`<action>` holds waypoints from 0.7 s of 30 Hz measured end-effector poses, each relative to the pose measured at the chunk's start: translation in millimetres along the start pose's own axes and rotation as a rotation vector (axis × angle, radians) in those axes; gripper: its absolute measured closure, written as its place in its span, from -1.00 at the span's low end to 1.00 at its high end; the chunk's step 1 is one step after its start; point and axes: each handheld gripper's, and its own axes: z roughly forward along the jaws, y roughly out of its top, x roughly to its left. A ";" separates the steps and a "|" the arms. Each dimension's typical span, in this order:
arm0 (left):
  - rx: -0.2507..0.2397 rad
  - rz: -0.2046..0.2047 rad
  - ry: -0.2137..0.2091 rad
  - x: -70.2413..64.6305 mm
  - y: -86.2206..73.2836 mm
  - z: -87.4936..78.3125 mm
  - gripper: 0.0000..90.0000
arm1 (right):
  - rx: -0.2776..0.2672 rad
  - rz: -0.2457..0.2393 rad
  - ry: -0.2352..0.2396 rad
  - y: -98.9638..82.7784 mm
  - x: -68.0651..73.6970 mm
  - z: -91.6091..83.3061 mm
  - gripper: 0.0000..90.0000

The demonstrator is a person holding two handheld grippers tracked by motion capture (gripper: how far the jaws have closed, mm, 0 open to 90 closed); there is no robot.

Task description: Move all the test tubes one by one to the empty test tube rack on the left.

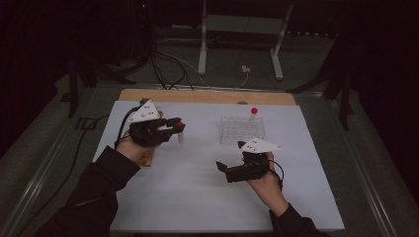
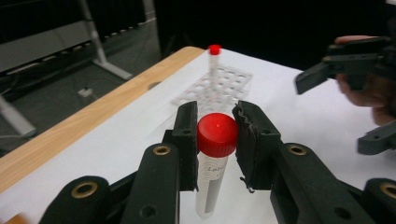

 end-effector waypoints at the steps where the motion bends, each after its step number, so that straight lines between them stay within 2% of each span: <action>1: -0.001 -0.003 0.011 2.5 -0.8 -3.1 0.60 | -0.002 -0.001 -0.001 0.0 0.0 -0.1 -1.00; 13: -0.017 -0.040 0.133 35.2 -7.2 -45.3 0.60 | -0.009 0.009 0.014 -0.9 -0.1 1.0 -1.00; 21: -0.013 -0.056 0.214 51.4 -16.1 -67.9 0.60 | -0.016 0.007 0.021 -0.5 -0.3 0.0 -1.00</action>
